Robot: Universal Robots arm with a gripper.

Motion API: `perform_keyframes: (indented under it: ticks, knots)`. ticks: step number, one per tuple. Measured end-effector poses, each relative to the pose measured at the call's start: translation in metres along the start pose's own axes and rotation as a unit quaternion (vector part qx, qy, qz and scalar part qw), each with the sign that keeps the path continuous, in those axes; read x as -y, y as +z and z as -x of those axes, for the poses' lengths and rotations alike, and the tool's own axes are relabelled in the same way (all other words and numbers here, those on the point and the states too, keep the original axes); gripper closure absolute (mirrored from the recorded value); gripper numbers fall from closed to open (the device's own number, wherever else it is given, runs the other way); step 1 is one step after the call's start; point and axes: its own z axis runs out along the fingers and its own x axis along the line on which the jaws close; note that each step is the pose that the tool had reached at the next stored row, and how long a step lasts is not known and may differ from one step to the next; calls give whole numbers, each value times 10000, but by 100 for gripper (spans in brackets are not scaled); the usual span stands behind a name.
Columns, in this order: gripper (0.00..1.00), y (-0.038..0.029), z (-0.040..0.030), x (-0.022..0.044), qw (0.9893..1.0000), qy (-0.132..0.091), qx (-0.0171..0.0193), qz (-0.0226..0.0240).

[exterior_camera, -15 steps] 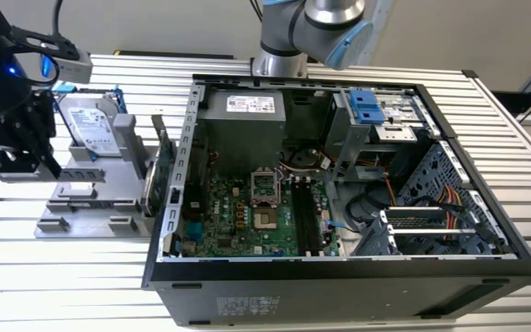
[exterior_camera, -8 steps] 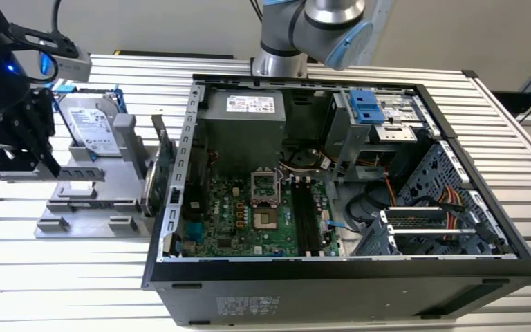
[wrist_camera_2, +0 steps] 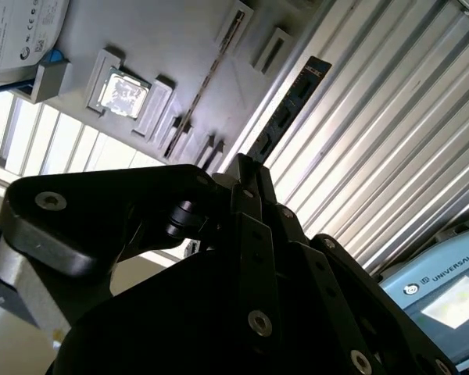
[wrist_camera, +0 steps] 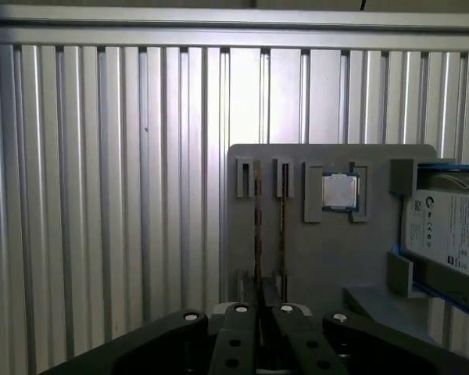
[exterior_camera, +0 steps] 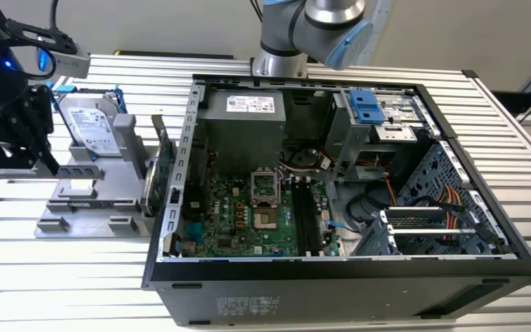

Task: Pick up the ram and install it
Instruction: 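Pick up the ram and move it above insertion slot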

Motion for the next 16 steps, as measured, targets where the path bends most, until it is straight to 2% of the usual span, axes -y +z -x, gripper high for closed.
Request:
perform_keyframes:
  ticks: [7, 16]
  knots:
    - [100, -31, 1, -10, 10000, 0, 0, -8]
    - [100, -112, 2, -10, 10000, 0, 0, -8]
